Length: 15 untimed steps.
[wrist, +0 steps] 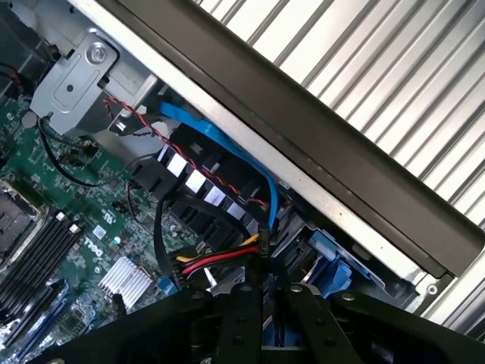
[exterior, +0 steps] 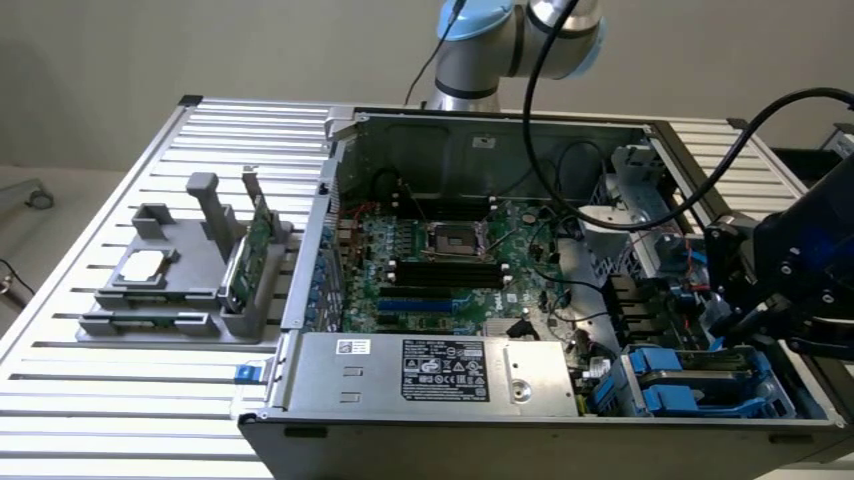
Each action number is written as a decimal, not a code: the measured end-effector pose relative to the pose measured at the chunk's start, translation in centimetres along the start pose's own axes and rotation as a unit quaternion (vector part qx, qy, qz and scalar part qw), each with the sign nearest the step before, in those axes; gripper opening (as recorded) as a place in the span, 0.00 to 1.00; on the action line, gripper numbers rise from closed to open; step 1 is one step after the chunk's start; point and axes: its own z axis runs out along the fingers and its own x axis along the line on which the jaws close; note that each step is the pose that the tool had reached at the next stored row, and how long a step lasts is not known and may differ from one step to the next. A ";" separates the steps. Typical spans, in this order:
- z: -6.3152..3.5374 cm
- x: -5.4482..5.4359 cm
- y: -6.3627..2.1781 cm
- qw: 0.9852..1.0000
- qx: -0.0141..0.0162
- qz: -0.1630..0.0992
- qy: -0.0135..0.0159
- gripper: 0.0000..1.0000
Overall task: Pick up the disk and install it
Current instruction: 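Insert the first disk wire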
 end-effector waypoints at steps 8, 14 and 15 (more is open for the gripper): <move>-0.08 0.0 -0.07 1.000 0.001 0.012 0.001 0.16; -0.09 0.1 -0.24 1.000 0.001 0.018 0.001 0.16; -0.09 0.1 -0.25 1.000 0.001 0.020 0.000 0.16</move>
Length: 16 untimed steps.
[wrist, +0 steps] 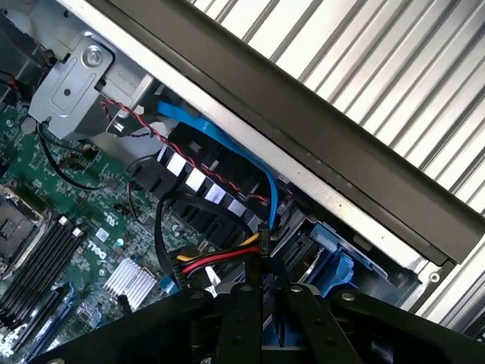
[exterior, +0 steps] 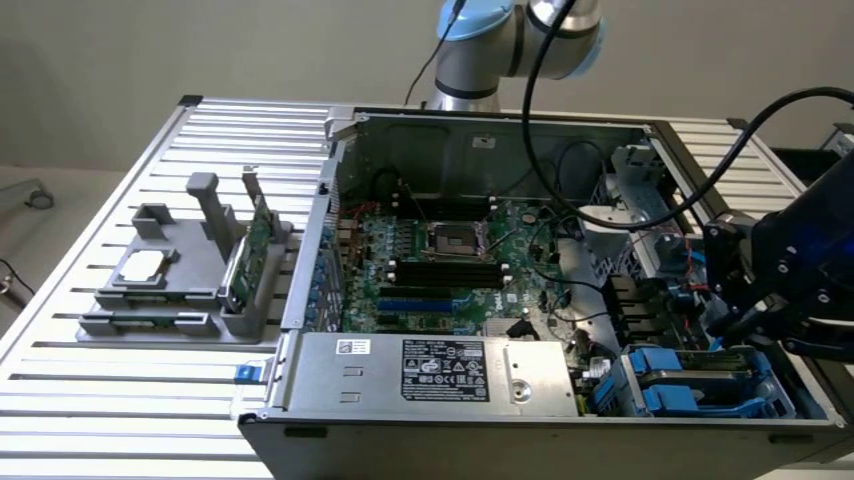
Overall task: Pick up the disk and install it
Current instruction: 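Insert the first disk wire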
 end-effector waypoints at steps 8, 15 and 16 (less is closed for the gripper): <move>0.00 0.0 0.00 0.999 -0.004 0.051 -0.004 0.16; -0.09 -0.5 -0.41 0.997 -0.001 0.082 -0.003 0.16; -0.13 -0.8 -0.62 0.997 0.000 0.083 -0.002 0.16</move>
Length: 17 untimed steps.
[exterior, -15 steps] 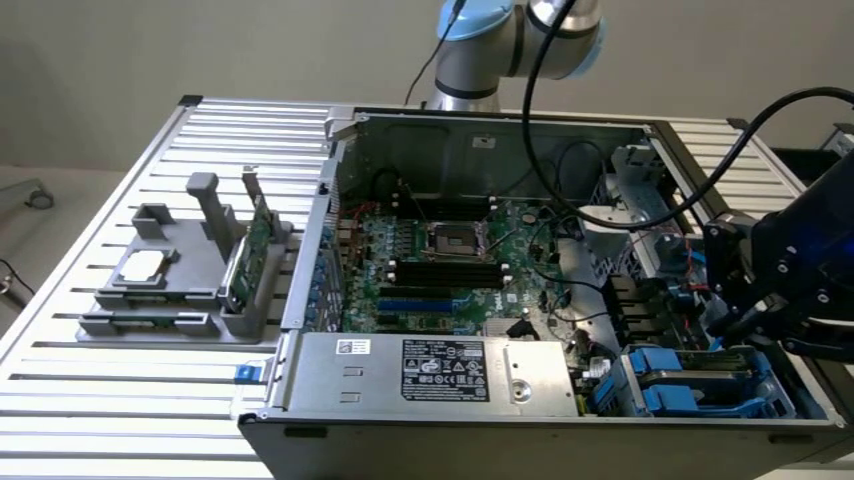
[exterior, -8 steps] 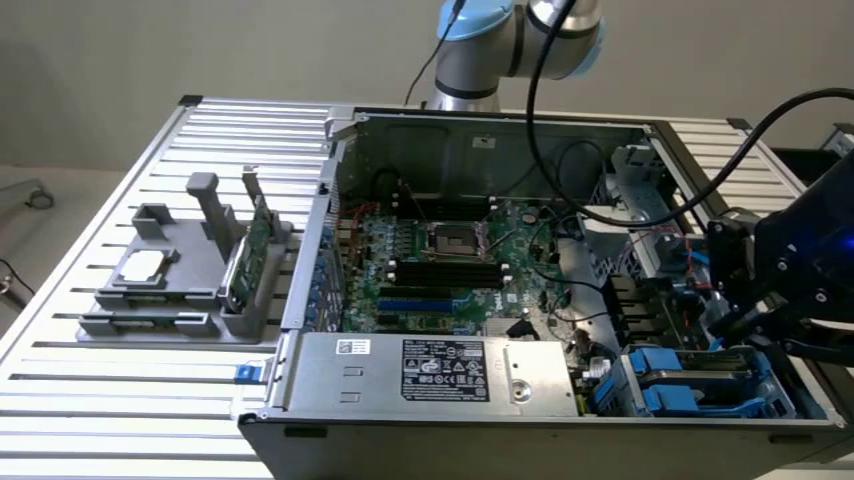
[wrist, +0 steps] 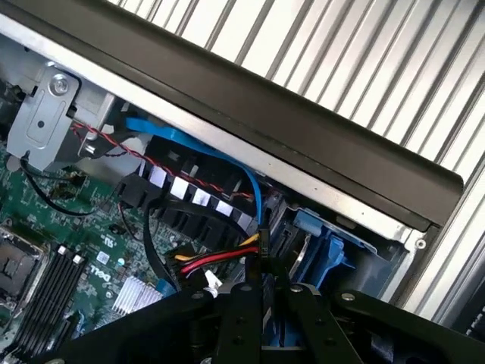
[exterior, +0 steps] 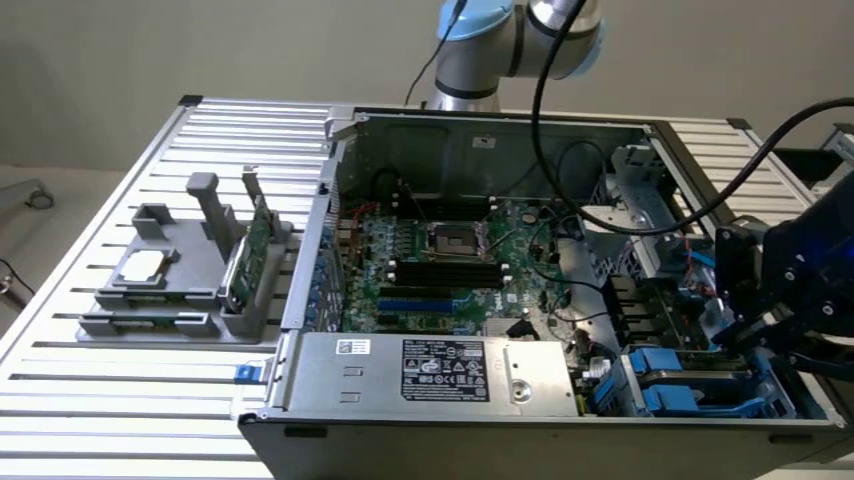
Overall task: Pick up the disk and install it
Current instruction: 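Insert the first disk wire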
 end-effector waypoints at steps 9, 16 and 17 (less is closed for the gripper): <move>-0.20 -0.5 -0.24 0.999 0.019 0.030 0.010 0.16; -0.28 -0.5 -0.25 0.998 0.026 0.059 0.013 0.16; -0.29 -0.5 -0.25 0.998 0.026 0.064 0.014 0.16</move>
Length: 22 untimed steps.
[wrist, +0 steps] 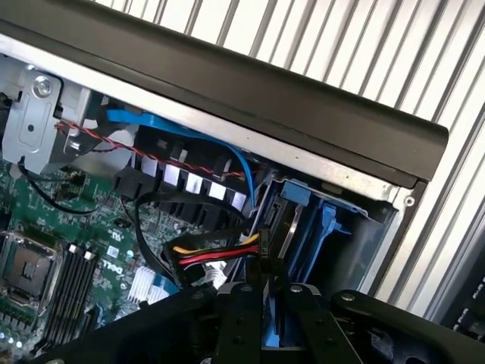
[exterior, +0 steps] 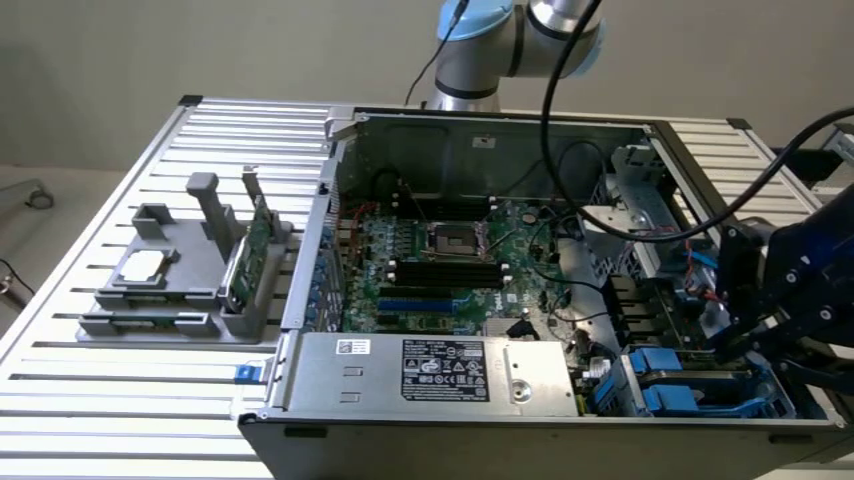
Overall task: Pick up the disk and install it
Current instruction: 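Insert the first disk wire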
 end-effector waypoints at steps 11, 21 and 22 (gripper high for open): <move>0.00 0.0 -0.05 0.999 -0.001 0.037 -0.009 0.16; 0.06 0.5 -0.22 0.998 0.005 0.046 -0.032 0.16; 0.06 0.5 -0.22 0.998 0.004 0.051 -0.032 0.16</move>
